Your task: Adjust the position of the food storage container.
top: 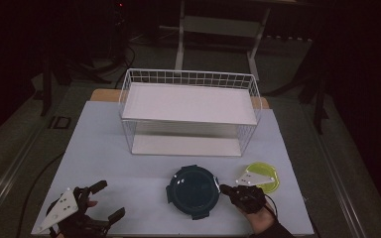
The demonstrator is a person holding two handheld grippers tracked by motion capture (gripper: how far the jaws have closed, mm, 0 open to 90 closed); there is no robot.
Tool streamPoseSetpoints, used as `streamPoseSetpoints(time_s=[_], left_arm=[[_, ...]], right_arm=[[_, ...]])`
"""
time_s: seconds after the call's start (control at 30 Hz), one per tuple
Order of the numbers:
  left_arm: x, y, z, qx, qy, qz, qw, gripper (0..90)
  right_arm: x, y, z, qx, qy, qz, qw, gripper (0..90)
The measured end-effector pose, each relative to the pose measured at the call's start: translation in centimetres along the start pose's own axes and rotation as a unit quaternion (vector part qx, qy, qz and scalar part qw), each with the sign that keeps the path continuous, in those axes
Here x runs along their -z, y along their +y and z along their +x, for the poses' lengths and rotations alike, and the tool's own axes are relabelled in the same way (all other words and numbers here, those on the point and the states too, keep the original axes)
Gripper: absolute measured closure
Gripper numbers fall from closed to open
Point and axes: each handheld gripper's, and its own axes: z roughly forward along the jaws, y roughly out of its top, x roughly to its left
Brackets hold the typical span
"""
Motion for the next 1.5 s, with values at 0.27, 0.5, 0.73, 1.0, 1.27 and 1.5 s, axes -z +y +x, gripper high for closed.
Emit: streamPoseSetpoints(time_s=[0.27, 0.5, 0.73, 1.0, 1.27, 1.5], left_arm=[[0.0, 0.0, 0.0, 0.000, 0.002, 0.001, 1.0000, 0.0], [0.0, 0.0, 0.0, 0.001, -0.003, 0.000, 1.0000, 0.0], [-0.1, -0.1, 0.0, 0.004, -0.010, 0.004, 0.9999, 0.0], [-0.2, -0.1, -0.1, 0.008, -0.024, 0.008, 0.9996, 0.0], [-0.3, -0.2, -0.1, 0.002, -0.023, 0.012, 0.9997, 0.0], [-0.4, -0.2, -0.2, 0.001, -0.030, 0.019, 0.9994, 0.0]], right_arm=[[-0.2, 0.0, 0.3, -0.007, 0.020, -0.005, 0.9998, 90.0], [-1.4, 0.7, 1.7, 0.002, 0.042, -0.004, 0.9991, 90.0], [-2.3, 1.5, 3.1, 0.011, 0.066, -0.003, 0.9977, 90.0], [-3.3, 2.2, 4.5, 0.020, 0.091, -0.003, 0.9956, 90.0], [-3.1, 2.4, 4.9, 0.024, 0.098, -0.011, 0.9948, 90.0], [-4.1, 3.0, 5.2, 0.017, 0.110, -0.011, 0.9938, 90.0]])
